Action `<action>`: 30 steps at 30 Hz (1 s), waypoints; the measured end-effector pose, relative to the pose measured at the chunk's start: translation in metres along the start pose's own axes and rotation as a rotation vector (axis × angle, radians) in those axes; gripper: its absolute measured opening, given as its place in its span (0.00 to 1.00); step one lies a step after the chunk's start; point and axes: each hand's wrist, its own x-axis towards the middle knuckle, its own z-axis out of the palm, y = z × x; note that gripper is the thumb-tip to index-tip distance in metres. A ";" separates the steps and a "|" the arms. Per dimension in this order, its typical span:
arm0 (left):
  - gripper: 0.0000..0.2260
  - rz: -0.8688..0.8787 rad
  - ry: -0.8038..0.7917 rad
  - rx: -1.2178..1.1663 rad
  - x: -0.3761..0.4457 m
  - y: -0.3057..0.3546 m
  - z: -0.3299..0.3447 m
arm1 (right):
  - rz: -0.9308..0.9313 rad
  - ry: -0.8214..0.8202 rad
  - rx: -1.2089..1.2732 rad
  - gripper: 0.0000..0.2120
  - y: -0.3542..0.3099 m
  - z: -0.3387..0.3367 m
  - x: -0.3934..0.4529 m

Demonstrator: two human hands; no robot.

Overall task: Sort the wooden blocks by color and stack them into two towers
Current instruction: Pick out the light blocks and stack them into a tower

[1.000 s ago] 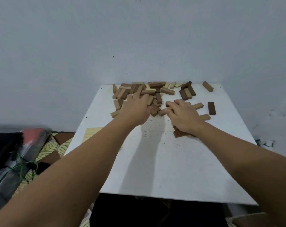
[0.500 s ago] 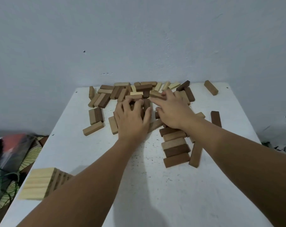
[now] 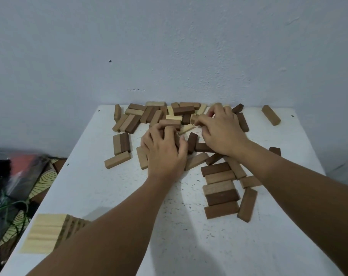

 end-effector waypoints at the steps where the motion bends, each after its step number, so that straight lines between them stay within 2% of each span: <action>1: 0.11 -0.005 -0.010 0.020 0.000 0.000 0.000 | -0.012 -0.031 -0.010 0.16 -0.001 0.000 0.002; 5: 0.21 0.002 -0.062 0.137 0.002 0.000 0.002 | -0.061 -0.136 -0.071 0.18 -0.006 0.000 0.005; 7: 0.20 -0.005 -0.065 0.131 0.003 0.000 0.001 | -0.068 -0.094 -0.063 0.14 -0.005 0.001 0.005; 10: 0.12 -0.018 -0.026 0.095 0.003 0.000 0.002 | -0.083 -0.046 -0.075 0.08 -0.001 0.000 0.010; 12: 0.10 -0.043 -0.006 0.090 0.003 -0.001 0.003 | -0.095 -0.066 -0.055 0.10 0.000 0.000 0.014; 17: 0.16 -0.047 -0.028 0.116 0.003 -0.001 0.004 | -0.159 -0.164 -0.040 0.10 0.000 0.000 0.022; 21: 0.14 -0.049 -0.034 0.116 0.003 -0.002 0.002 | -0.182 -0.124 -0.066 0.06 0.003 -0.006 0.031; 24: 0.12 -0.058 -0.021 0.106 0.003 0.000 0.002 | -0.102 -0.018 0.173 0.06 -0.004 -0.005 0.038; 26: 0.12 -0.063 -0.008 0.094 0.003 0.000 0.003 | -0.046 -0.043 0.273 0.09 -0.014 -0.001 0.045; 28: 0.12 -0.071 0.008 0.078 0.003 -0.001 0.003 | -0.045 -0.111 0.207 0.12 -0.025 0.004 0.052; 30: 0.14 -0.078 0.022 0.086 0.003 -0.002 0.003 | -0.057 -0.164 0.071 0.10 -0.032 0.009 0.057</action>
